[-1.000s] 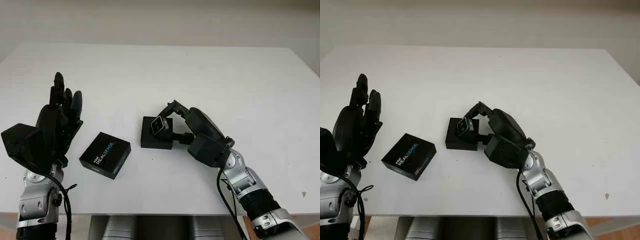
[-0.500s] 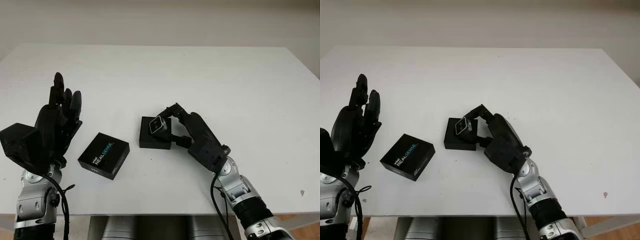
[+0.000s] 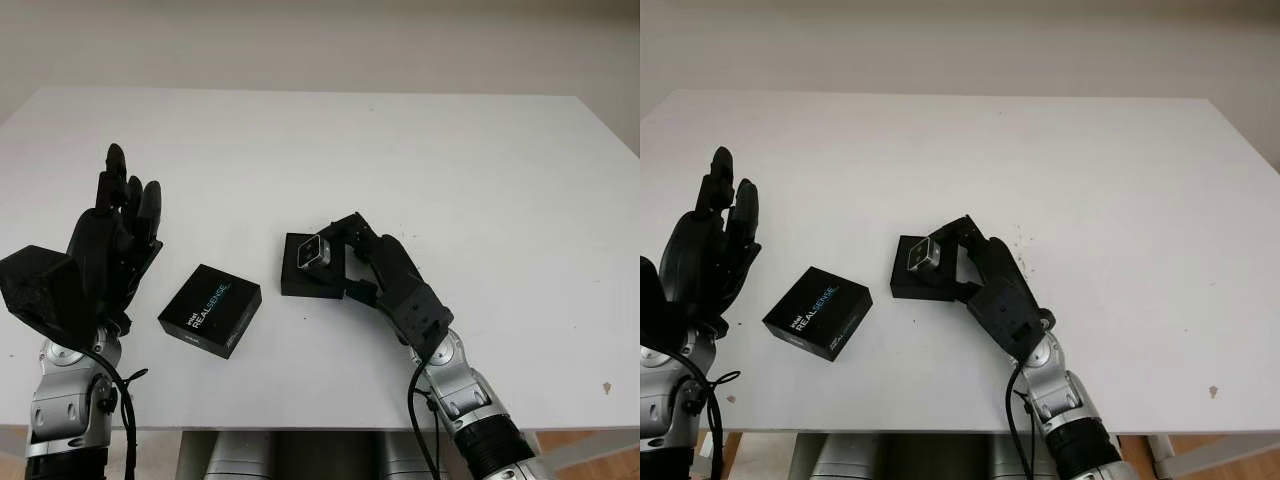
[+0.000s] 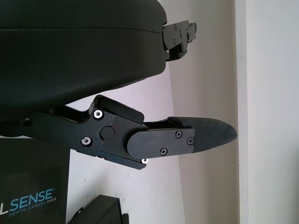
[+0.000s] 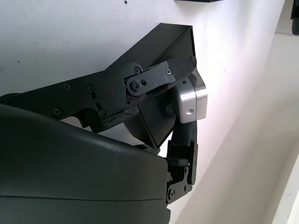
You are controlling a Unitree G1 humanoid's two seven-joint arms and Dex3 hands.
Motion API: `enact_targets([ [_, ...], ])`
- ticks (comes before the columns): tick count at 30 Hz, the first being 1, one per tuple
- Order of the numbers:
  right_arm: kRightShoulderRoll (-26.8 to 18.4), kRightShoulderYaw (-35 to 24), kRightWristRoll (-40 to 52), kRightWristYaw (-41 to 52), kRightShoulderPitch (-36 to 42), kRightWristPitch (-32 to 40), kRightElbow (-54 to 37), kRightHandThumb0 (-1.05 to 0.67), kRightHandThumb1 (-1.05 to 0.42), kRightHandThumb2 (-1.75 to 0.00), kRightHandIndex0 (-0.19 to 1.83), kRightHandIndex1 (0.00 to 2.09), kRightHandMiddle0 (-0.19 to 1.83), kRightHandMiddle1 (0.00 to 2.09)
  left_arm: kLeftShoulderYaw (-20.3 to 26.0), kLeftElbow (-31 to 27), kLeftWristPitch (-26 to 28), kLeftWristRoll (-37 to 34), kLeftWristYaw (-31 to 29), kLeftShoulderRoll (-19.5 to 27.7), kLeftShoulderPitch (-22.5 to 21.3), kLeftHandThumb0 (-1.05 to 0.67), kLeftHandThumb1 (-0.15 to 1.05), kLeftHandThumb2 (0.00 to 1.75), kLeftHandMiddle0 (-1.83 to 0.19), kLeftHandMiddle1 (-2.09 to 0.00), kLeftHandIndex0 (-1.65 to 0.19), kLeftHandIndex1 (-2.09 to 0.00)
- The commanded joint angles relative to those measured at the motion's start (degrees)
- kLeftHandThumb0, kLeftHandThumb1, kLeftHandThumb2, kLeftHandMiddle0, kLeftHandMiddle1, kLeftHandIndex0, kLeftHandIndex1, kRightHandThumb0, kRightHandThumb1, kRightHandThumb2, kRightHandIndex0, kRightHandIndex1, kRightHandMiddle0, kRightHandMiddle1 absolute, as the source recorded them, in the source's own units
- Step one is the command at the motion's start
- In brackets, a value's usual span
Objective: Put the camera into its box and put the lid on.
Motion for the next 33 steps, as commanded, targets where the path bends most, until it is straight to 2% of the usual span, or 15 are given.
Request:
enact_targets([
  [1, 0.9, 0.6, -1.0, -1.6, 0.5, -1.8, 0.6, -0.29, -1.01, -0.06, 0.33, 0.07, 0.17, 1.8, 0.2, -0.9, 0.3, -0.1, -0.1, 0.6, 0.1, -0.77, 1.05, 0.48, 0.19, -0.05, 0.19, 0.0],
  [7, 0.9, 1.3, -4.0, -6.4, -0.1, -5.8, 3.5, -0.29, -1.01, -0.06, 0.32, 0.06, 0.12, 1.82, 0.5, -1.0, 0.4, -0.6, -0.5, 0.6, 0.2, -0.77, 1.05, 0.48, 0.19, -0.03, 0.19, 0.0],
  [19, 0.2, 1.5, -7.3, -12.5, -3.6, -12.5, 12.1, -0.29, -1.02, -0.05, 0.34, 0.07, 0.15, 1.75, 0.7, -1.5, 0.6, -1.1, -1.1, 0.8, 0.7, -0.75, 1.05, 0.49, 0.19, -0.03, 0.19, 0.0],
  [26, 0.1, 0.7, -5.4, -11.8, -6.2, -15.6, 15.9, -0.31, -1.0, -0.05, 0.36, 0.08, 0.19, 1.71, 0.7, -1.3, 0.9, -0.6, -0.8, 1.1, 0.6, -0.76, 1.05, 0.48, 0.19, -0.04, 0.19, 0.0],
  [33, 1.1, -0.5, -1.8, -8.5, -8.1, -14.8, 18.0, -0.32, -0.99, -0.05, 0.35, 0.08, 0.22, 1.69, 0.6, -1.0, 0.5, -0.4, -0.9, 1.2, 0.3, -0.76, 1.05, 0.49, 0.19, -0.05, 0.19, 0.0],
])
